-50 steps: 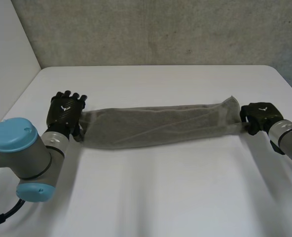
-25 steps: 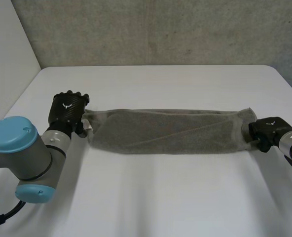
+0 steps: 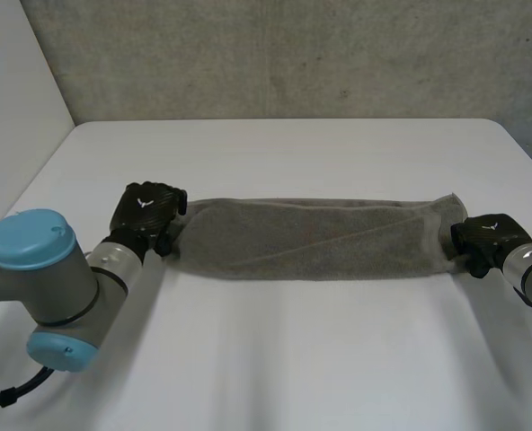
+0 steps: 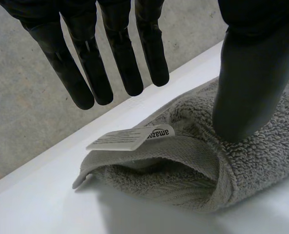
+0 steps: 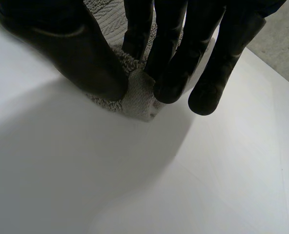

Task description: Fold the towel.

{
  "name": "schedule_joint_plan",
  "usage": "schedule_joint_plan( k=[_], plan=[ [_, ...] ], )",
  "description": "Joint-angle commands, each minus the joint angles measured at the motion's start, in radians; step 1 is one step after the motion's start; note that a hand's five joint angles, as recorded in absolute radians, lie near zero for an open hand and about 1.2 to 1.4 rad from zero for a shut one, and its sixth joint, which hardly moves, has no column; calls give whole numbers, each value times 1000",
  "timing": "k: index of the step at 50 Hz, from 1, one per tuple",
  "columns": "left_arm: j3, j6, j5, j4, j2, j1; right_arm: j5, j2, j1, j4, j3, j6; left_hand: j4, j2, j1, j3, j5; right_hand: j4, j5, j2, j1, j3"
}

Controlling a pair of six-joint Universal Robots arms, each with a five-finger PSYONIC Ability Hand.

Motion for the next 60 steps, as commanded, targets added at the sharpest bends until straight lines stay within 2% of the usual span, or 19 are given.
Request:
schedule_joint_plan(
  k=[1,13,18,38,43,50,53,60],
  plan=[
    [21,5,4,-10,-19,15,-2,0,2,-2,6,-3,-68,-66,-66,-65,-233,52,69,92,64,58],
    [21,8,12,-58,-13,58,-2,3,3,-4,6,-9,-68,-66,-66,-65,-233,52,69,92,64,58],
    [21,6,53,-63,-10,74,-2,6,3,-4,6,-11,-65,-63,-63,-62,-230,52,69,92,64,58],
    [2,6,67,-63,-25,52,0,18,6,-4,8,-12,-59,-57,-57,-56,-224,52,69,92,64,58],
    [15,6,65,-60,-41,52,0,18,6,-4,8,-14,178,180,180,181,13,52,69,92,64,58],
    [29,8,59,-58,-50,58,0,18,3,-4,6,-14,396,398,398,399,231,52,69,92,64,58],
    [29,8,56,-57,-50,61,2,18,0,-4,5,-14,589,591,591,592,425,52,69,92,64,58],
    [30,11,49,-58,-33,74,11,18,-5,-10,-8,-12,589,591,591,592,425,52,69,92,64,58]
  ],
)
